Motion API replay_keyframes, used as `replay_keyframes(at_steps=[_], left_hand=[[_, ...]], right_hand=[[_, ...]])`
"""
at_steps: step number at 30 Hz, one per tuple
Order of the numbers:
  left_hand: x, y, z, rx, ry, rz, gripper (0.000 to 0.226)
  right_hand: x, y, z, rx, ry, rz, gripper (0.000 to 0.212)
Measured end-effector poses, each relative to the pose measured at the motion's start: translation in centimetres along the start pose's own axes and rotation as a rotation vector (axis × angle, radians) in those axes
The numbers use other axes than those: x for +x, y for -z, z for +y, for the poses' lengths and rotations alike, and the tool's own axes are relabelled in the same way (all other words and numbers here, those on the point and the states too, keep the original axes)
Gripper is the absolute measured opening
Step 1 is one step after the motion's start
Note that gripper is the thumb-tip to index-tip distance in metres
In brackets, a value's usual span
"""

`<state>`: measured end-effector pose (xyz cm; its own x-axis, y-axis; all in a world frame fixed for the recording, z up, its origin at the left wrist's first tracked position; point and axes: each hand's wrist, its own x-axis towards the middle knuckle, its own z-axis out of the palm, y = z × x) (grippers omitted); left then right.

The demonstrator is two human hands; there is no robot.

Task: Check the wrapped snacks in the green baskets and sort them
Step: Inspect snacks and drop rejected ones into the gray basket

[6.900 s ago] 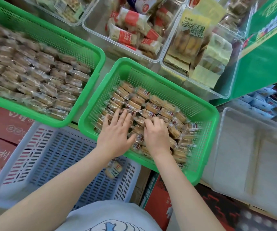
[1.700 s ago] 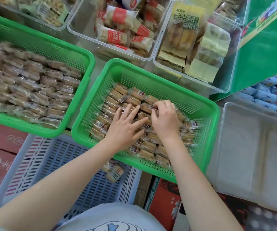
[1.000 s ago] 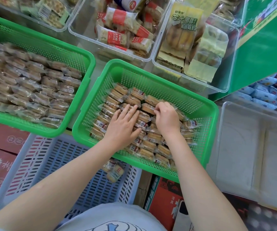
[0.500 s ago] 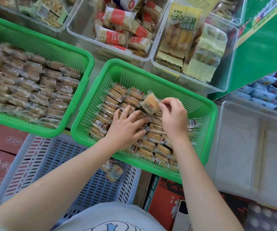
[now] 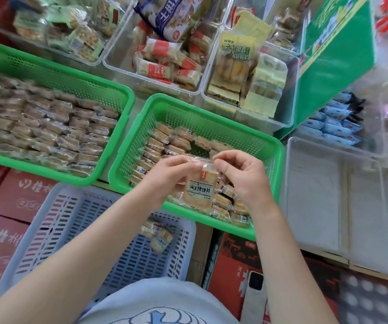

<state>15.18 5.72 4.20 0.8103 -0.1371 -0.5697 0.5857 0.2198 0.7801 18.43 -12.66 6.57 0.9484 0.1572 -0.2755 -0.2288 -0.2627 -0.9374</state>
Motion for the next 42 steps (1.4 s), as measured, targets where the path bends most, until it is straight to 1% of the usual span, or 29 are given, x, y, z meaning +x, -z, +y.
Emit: replay_keyframes(at_steps=[2,4,5,7,8,9,10,12,16,17,18,19,21,24,25,27,29,31,32,35,37,40,42], left_hand=[[-1.1,0.1,-0.6,-0.082,0.04,-0.006,0.011],[-2.4,-0.1,-1.3,-0.144,0.038,0.023,0.013],[-3.1,-0.2,-1.6,-0.187,0.032,0.058,0.011],[-4.3,-0.3,-2.1,-0.289,0.014,0.148,0.009],[-4.8,-0.2,-2.4,-0.333,-0.001,0.192,0.009],[-5.3,0.0,-2.7,-0.366,-0.02,0.225,0.01],[-5.8,0.1,-2.9,-0.389,-0.036,0.237,0.012],[-6.8,0.1,-3.4,-0.401,-0.057,0.221,0.015],[-8.8,-0.6,-3.8,-0.366,-0.097,0.129,0.012],[-9.2,-0.7,-3.8,-0.319,-0.092,0.087,0.018],[-9.6,-0.9,-4.0,-0.239,-0.082,0.049,0.031],[-10.0,-1.1,-4.1,-0.154,-0.07,0.018,0.043],[-10.8,-1.4,-4.4,-0.061,-0.072,-0.007,0.053],[-11.5,-1.6,-4.9,-0.123,-0.085,0.022,0.054],[-11.7,-1.6,-5.1,-0.162,-0.087,0.036,0.054],[-11.9,-1.5,-5.4,-0.223,-0.094,0.06,0.051],[-12.2,-1.6,-5.7,-0.237,-0.108,0.074,0.046],[-12.4,-1.6,-5.9,-0.221,-0.118,0.074,0.044],[-12.5,-1.6,-6.1,-0.213,-0.12,0.067,0.044],[-12.6,-1.7,-6.4,-0.185,-0.096,0.028,0.053],[-12.5,-1.4,-6.3,-0.1,-0.047,-0.015,0.056],[-12.5,-0.6,-5.9,0.141,0.016,-0.138,0.061],[-12.7,-0.4,-5.5,0.245,0.021,-0.161,0.055]], right_hand=[[-1.5,-0.2,0.0,0.123,-0.04,0.057,0.009],[-3.0,-0.7,0.4,0.17,-0.099,0.08,0.004],[-3.7,-0.9,0.7,0.18,-0.143,0.052,0.01],[-5.2,-1.2,1.2,0.175,-0.229,-0.084,0.038],[-6.1,-1.3,1.3,0.148,-0.251,-0.153,0.049],[-6.9,-1.2,1.4,0.131,-0.253,-0.202,0.051],[-7.5,-1.2,1.5,0.138,-0.251,-0.215,0.044],[-8.5,-1.2,1.4,0.174,-0.24,-0.175,0.027],[-10.1,-1.2,0.9,0.274,-0.192,-0.004,0.009],[-10.4,-1.2,0.8,0.288,-0.174,0.011,0.006],[-10.8,-1.1,0.7,0.283,-0.154,0.003,0.006],[-11.1,-1.2,0.7,0.284,-0.135,-0.018,0.007],[-11.8,-1.5,0.6,0.334,-0.113,-0.045,0.015],[-12.6,-2.3,0.6,0.438,-0.117,0.004,0.041],[-12.9,-2.4,0.7,0.453,-0.115,0.026,0.045],[-13.3,-2.6,0.9,0.447,-0.106,0.061,0.045],[-13.7,-2.7,1.1,0.375,-0.093,0.102,0.033],[-13.7,-2.7,1.0,0.203,-0.039,0.175,0.01],[-13.7,-2.7,1.0,0.092,0.004,0.211,0.006],[-13.7,-2.6,1.1,-0.22,0.165,0.25,0.012],[-13.7,-2.5,1.5,-0.362,0.252,0.235,0.011],[-13.8,-2.2,2.2,-0.497,0.322,0.137,0.013],[-13.9,-2.0,1.9,-0.503,0.328,0.041,0.015]])
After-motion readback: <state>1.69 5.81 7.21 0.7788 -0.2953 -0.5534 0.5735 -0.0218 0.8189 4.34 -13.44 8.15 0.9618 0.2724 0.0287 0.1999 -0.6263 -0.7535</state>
